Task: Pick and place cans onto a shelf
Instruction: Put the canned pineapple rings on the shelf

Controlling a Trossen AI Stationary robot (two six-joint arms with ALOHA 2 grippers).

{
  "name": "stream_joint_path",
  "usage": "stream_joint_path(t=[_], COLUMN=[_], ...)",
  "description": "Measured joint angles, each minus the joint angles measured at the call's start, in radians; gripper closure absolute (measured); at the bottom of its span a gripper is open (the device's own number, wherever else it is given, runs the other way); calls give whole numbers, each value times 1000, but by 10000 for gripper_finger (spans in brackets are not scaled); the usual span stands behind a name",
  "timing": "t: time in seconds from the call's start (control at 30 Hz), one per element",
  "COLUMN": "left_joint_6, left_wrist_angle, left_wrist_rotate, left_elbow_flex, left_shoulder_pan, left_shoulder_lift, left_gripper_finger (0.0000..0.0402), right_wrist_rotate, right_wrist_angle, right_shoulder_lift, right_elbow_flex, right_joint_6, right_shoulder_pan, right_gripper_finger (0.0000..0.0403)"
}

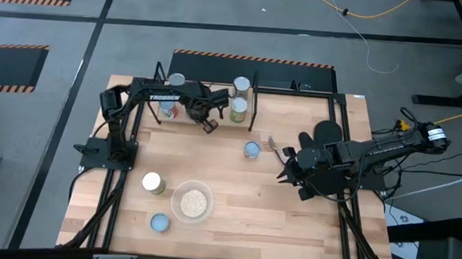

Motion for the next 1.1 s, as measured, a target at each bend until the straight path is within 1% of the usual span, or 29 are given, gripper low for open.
stream_joint_path(t=[0.13, 0.27, 0.4, 0.87, 1.1], left_joint_6=[-151, -205, -236, -367, -417], left_wrist_angle=[16, 58, 81, 82, 81], left_wrist_rotate=[42, 101, 139, 161, 155], left_elbow_flex=[1, 1, 1, 27, 27], left_shoulder_pan=[39, 84, 114, 126, 126], left_shoulder_lift=[-2, -2, -2, 1, 1], left_gripper_finger=[398, 398, 399, 399, 376], right_wrist_rotate=[0, 0, 0, 0, 0], right_wrist_angle=[0, 0, 0, 0, 0], right_shoulder_lift=[0, 0, 0, 0, 0], right_elbow_flex=[0, 0, 0, 0, 0], right_joint_6=[-3, -3, -3, -3, -3], right_shoulder_pan=[0, 0, 0, 0, 0], right_gripper_finger=[331, 331, 331, 331, 331])
